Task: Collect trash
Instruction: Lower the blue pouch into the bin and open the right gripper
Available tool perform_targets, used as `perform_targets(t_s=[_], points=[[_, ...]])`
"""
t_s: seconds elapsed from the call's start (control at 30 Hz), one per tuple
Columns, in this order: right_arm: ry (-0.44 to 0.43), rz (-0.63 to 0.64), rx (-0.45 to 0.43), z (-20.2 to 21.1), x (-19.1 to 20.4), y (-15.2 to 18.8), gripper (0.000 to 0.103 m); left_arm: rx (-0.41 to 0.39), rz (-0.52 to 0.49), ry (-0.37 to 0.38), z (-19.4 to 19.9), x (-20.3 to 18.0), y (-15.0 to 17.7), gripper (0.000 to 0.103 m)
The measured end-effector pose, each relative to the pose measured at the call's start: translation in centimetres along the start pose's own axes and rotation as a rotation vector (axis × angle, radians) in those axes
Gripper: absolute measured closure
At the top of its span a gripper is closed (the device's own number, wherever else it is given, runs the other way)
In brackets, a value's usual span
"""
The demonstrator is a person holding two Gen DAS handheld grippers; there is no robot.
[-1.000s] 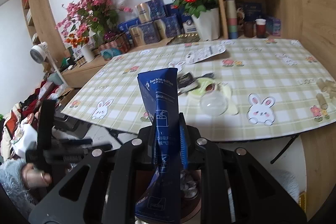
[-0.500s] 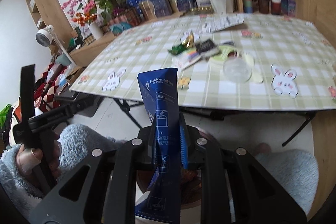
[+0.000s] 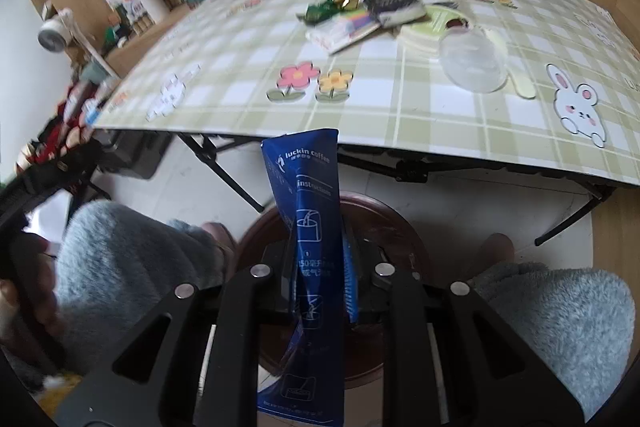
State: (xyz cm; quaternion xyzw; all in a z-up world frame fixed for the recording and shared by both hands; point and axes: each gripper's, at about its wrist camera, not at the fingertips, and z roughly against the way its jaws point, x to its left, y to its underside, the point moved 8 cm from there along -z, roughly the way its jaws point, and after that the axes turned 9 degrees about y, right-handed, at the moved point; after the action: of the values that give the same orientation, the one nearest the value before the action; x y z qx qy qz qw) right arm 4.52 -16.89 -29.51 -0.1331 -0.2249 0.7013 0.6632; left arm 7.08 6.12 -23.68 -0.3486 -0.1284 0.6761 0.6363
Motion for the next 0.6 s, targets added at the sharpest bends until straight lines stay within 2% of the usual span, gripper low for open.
perform_targets(t_s=[0.07, 0.13, 0.2, 0.23, 0.27, 0.3, 0.37, 0.43, 0.6], points=[[0.013, 0.025, 0.034, -1.2, 0.3, 0.4, 0.078, 0.0, -0.001, -0.003, -0.1, 0.0, 0.0, 0.007], [0.021, 0.033, 0.051, -1.8, 0.4, 0.7, 0.064, 0.001, 0.0, -0.003, -0.2, 0.1, 0.0, 0.007], [0.03, 0.037, 0.044, -1.8, 0.4, 0.7, 0.04, 0.0, 0.003, -0.004, -0.2, 0.2, 0.0, 0.007], [0.037, 0.041, 0.03, -1.6, 0.4, 0.5, 0.036, 0.0, 0.006, -0.004, -0.3, 0.3, -0.1, 0.007], [0.044, 0.048, 0.016, -1.2, 0.4, 0.4, 0.029, -0.001, 0.009, -0.006, -0.4, 0.3, -0.1, 0.007], [0.054, 0.057, 0.0, -0.9, 0.3, 0.1, 0.018, -0.004, 0.014, -0.008, -0.4, 0.4, -0.2, 0.007], [0.085, 0.066, -0.051, 0.1, 0.0, -0.5, 0.007, -0.009, 0.016, -0.011, -0.5, 0.4, -0.3, 0.007], [0.099, 0.059, -0.088, 0.8, -0.2, -1.1, 0.006, -0.016, 0.014, -0.009, -0.6, 0.1, -0.4, 0.007], [0.145, 0.008, -0.114, 1.7, -1.9, -1.8, 0.006, -0.039, -0.013, -0.003, -0.4, -0.8, -0.7, 0.007]])
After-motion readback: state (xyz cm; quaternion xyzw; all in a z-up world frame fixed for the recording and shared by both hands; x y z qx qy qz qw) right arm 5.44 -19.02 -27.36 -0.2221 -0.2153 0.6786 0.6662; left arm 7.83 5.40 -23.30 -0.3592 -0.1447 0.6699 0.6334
